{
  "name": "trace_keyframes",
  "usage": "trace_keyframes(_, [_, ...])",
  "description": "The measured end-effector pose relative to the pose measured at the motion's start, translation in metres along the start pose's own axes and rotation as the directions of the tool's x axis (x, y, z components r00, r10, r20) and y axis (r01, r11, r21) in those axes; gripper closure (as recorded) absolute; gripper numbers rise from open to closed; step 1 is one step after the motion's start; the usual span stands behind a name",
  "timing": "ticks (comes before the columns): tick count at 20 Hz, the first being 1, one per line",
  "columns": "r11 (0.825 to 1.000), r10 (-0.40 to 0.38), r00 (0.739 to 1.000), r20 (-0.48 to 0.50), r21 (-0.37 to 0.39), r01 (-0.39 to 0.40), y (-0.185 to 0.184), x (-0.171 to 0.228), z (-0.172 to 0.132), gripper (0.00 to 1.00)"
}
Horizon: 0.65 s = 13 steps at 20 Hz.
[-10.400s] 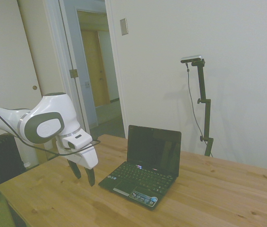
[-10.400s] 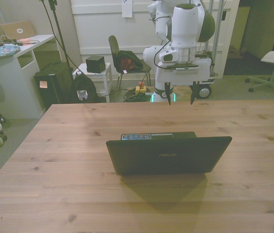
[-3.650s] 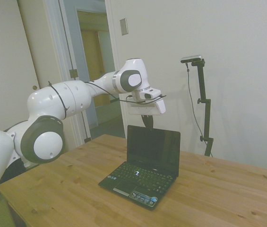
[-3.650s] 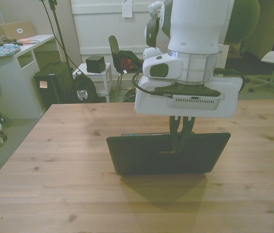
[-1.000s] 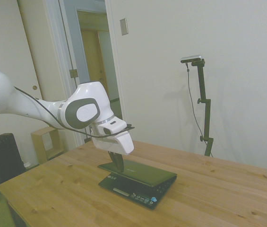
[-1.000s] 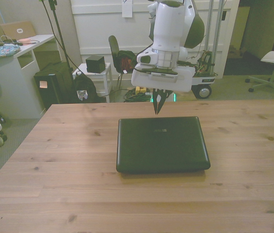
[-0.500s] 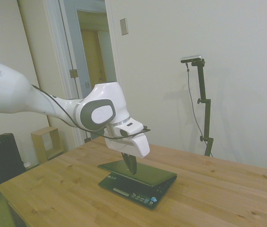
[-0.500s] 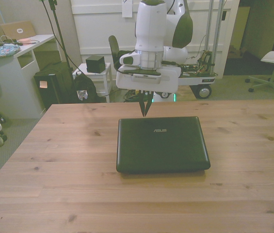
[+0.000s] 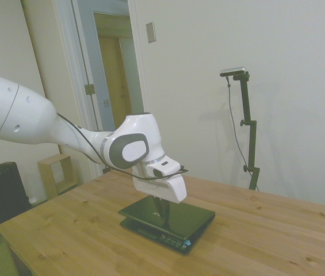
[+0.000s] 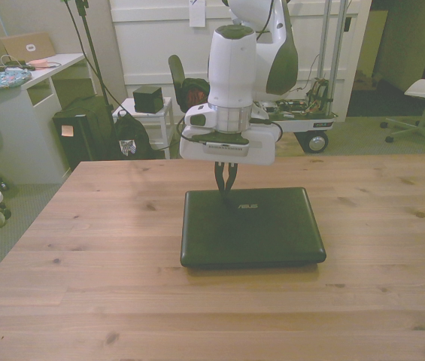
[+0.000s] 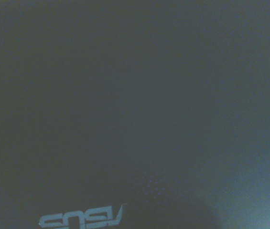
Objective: Close the laptop
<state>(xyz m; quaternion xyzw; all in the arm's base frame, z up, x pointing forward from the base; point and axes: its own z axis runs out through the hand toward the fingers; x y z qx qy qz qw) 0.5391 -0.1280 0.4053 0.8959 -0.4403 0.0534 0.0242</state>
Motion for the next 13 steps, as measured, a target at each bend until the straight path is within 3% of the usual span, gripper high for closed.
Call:
trace_keyframes(7, [1.0,-0.008,1.0,0.016,-0.012,0.009,0.002,-0.01,0.025,1.0])
trace_keyframes(12, [1.0,-0.012,1.0,0.002,0.005,0.012,0.001,-0.012,0.013,1.0])
trace_keyframes(13, [1.0,-0.012,1.0,-0.004,0.014,0.012,0.001,-0.013,0.007,0.0])
